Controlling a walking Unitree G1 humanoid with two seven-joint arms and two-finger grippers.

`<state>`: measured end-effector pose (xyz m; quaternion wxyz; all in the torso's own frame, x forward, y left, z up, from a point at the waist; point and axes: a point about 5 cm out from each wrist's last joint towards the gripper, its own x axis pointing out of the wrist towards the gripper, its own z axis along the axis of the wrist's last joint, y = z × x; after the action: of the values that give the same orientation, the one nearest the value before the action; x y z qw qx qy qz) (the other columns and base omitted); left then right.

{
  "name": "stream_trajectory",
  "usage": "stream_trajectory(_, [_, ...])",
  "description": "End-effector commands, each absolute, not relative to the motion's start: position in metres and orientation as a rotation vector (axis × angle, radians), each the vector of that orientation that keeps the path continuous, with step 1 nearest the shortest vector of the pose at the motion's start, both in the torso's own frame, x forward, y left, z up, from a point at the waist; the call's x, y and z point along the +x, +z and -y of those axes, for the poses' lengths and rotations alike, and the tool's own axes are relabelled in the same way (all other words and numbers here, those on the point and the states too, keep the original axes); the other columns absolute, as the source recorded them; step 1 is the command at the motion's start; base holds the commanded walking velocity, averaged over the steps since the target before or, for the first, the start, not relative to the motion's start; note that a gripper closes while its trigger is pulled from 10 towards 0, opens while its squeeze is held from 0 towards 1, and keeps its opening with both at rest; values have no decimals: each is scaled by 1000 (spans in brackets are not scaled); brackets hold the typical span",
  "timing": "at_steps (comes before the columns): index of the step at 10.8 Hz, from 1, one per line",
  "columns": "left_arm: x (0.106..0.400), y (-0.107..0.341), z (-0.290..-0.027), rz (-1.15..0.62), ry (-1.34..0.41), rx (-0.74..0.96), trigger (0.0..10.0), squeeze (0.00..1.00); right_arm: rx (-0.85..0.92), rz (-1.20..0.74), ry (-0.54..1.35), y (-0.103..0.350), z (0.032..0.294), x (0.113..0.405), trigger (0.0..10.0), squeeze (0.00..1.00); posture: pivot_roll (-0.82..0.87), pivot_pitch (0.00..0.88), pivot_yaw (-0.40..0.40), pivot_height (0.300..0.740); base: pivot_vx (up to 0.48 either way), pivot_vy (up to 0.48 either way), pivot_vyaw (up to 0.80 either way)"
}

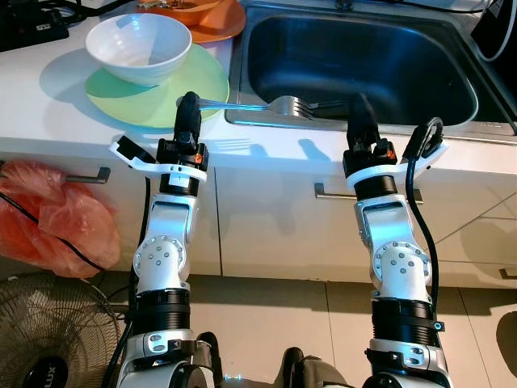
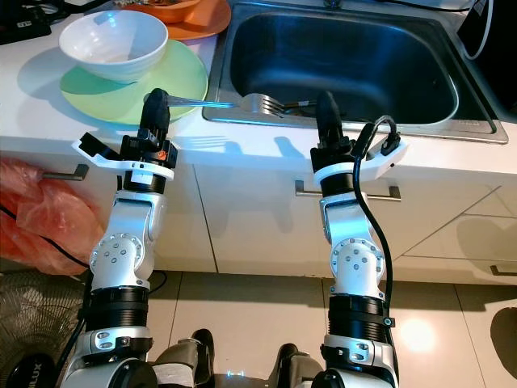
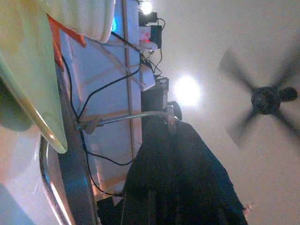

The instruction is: Kitchen organization

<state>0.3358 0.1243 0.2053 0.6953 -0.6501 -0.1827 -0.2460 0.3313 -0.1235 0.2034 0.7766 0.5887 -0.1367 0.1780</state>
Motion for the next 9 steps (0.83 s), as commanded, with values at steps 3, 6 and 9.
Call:
stream_trajectory(3, [334,213,-85,367,-646,-1557,10000,0,1347,306,466,208,108,324,10000,0,107,201,-56,740,0,0,0])
stream_trajectory(6, [334,216,-80,363,-664,-1559,10000,0,1354,280,543,209,100,320,10000,0,106,201,-56,740,0,0,0])
stream_trajectory(9, [333,224,-76,377,-695,-1572,10000,0,1351,259,573,209,96,319,10000,0,107,201,-59,740,0,0,0])
